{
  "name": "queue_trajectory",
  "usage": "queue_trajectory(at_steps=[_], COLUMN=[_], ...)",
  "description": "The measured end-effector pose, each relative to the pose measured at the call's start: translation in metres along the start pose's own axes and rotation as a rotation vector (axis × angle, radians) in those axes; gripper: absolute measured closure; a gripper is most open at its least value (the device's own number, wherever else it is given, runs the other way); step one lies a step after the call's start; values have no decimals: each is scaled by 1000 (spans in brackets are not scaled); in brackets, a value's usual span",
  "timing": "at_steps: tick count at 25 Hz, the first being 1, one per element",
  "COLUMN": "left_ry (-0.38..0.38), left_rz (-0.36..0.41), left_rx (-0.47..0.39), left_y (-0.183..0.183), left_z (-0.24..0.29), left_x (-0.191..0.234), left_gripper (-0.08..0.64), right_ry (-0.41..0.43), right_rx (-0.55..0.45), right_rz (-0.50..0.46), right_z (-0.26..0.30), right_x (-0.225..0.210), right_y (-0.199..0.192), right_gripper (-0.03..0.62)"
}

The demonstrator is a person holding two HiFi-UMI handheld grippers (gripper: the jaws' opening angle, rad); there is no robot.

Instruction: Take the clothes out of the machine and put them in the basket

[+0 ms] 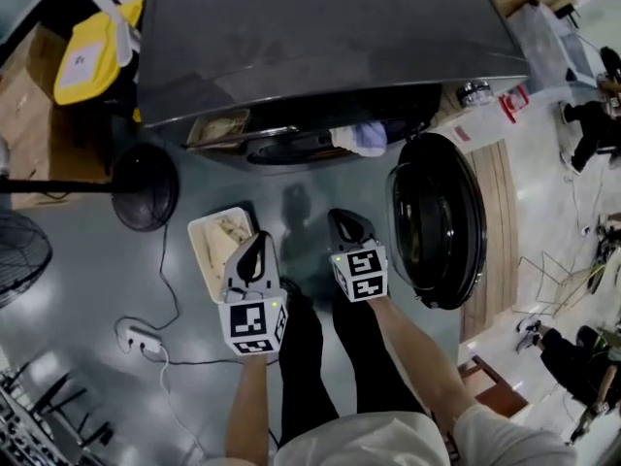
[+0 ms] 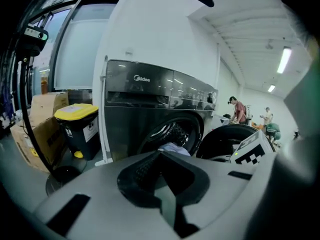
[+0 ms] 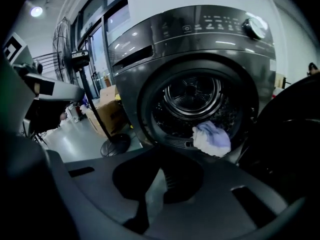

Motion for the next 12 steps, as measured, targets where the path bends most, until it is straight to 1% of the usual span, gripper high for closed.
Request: queue_trajectory(at_steps=[5, 12], left_ry=[-54, -98], left_rz=[30, 51], left_rx=[12, 35], left_y=[5, 6], left_z=[26, 55], left_x=[-22, -41], left_gripper=[541, 541], right_ry=[-90, -169], right_rx=[-4, -8], right_rz=[47, 99], right_z=[-15, -33], right_x=[-45, -79], right_y=[-5, -15], right_gripper=[568, 568])
Point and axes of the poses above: the fingertips, and each gripper's own axes: z forward along the fingers, x to its left, y out of its top, the point moved 4 cm from there along -z, backward along the fingers, and after that the axes turned 8 degrees about -y, right-handed, at the moved point
